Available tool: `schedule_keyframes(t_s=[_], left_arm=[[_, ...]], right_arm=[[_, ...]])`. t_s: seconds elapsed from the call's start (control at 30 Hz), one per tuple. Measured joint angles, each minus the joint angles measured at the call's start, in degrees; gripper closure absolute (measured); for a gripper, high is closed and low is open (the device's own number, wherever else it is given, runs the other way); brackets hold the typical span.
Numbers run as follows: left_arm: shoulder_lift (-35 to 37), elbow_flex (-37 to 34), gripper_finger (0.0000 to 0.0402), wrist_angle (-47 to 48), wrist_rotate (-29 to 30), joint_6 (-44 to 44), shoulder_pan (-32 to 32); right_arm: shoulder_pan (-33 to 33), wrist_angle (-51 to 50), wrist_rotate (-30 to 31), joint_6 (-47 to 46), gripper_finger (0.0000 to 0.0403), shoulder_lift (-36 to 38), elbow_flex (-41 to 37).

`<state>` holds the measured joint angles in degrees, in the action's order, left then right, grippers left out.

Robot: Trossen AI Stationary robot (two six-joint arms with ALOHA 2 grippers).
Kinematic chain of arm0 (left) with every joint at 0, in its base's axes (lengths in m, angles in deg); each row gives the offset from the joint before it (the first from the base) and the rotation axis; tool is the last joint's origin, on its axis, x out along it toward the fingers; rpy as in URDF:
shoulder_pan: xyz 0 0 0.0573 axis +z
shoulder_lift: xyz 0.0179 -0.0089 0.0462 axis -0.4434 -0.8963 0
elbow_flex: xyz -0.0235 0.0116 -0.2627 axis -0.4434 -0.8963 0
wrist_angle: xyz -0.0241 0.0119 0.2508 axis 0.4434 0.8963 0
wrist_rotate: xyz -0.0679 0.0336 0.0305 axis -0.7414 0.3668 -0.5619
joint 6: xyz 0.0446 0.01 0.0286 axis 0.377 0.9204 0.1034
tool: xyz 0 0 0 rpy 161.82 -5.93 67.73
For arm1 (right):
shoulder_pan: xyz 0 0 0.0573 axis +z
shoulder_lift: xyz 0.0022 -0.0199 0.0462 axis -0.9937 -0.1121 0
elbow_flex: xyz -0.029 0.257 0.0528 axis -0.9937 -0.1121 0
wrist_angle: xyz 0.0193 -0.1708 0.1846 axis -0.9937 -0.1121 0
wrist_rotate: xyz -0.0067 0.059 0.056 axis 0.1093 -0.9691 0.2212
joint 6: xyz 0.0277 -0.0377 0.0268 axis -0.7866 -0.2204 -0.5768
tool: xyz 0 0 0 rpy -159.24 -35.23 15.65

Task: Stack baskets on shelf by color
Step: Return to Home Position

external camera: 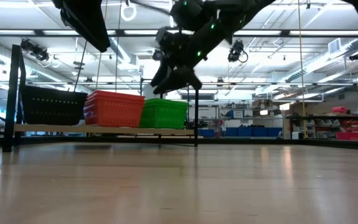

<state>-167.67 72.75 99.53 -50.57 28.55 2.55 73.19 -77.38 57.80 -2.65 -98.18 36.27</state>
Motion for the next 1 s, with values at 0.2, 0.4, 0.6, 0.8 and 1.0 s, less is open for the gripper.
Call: schedule_keyframes(t_s=[0.2,0.4,0.6,0.8,1.0], left_arm=[[0.00,0.00,0.0230,-0.07,0.78,1.30,0.00],[0.00,0.00,0.0230,-5.89,8.08,11.71,0.33],[-0.42,0.00,0.0271,-26.56,0.71,31.52,4.64],[-2.11,0.00,0.0335,-41.57,-15.13,44.24,13.30],[-3.08,-0.04,0.0394,-43.25,-21.10,43.60,21.76]], right_arm=[[3.24,-7.72,2.14,-8.59,0.0219,4.52,0.00],[3.94,-25.38,1.97,-26.90,0.0220,11.72,0.00],[4.78,-43.27,-0.54,-42.08,0.0227,18.64,0.00],[7.78,-53.06,2.50,-50.88,0.0234,24.51,0.00],[9.30,-52.44,6.88,-52.42,0.0253,32.90,-0.24]])
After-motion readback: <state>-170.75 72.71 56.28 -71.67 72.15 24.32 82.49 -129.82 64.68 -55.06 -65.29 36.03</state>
